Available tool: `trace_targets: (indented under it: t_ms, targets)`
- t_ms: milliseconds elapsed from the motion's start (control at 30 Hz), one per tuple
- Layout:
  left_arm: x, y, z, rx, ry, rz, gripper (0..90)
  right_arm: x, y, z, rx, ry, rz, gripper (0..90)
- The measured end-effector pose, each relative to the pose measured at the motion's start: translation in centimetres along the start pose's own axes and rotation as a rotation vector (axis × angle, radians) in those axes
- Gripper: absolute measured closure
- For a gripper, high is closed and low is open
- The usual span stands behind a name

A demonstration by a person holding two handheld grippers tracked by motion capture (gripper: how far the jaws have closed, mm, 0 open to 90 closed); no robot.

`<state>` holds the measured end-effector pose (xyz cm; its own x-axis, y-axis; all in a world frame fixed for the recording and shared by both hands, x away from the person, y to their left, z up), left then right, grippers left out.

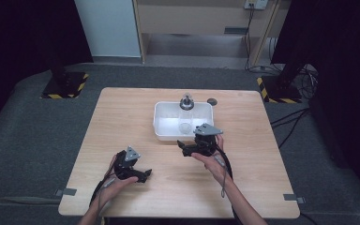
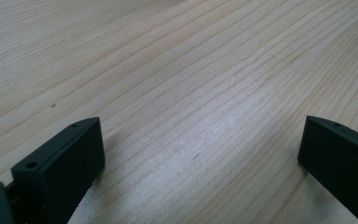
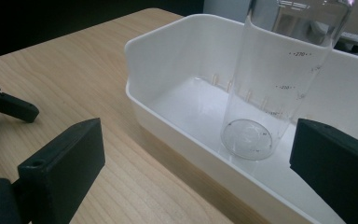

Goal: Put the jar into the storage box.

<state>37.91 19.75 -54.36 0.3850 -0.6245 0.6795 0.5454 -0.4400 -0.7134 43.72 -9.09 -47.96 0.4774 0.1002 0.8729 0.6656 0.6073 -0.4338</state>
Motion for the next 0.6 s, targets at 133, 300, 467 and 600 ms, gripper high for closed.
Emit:
trace_targets:
  t_ms: [133,300,467,600]
  targets:
    - [0.0,0.0,0.0,0.0,0.0,0.0,0.0,-0.4,-0.4,-0.1,0.003,0.002,0.001,3.3]
    - [0.0,0.0,0.0,0.0,0.0,0.0,0.0,-1.2,-0.8,-0.2,0.004,0.006,0.004,3.3]
    - [0.0,0.0,0.0,0.0,0.0,0.0,0.0,-1.8,-1.2,-0.3,0.009,0.013,0.001,3.3]
    - [0.0,0.0,0.0,0.0,0.0,0.0,0.0,-2.2,-1.5,-0.2,0.014,0.017,0.001,3.3]
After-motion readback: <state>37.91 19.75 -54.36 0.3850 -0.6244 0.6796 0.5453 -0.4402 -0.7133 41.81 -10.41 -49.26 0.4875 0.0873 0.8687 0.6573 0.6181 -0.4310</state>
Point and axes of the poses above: each handheld gripper's, and its own axes: y roughly forward along the jaws, x roughly out of its top, z roughly to its left, the point moved 1 cm from there along y, roughly forward along the jaws, and after that the axes turned 14 degrees about y, right-handed, at the moved point
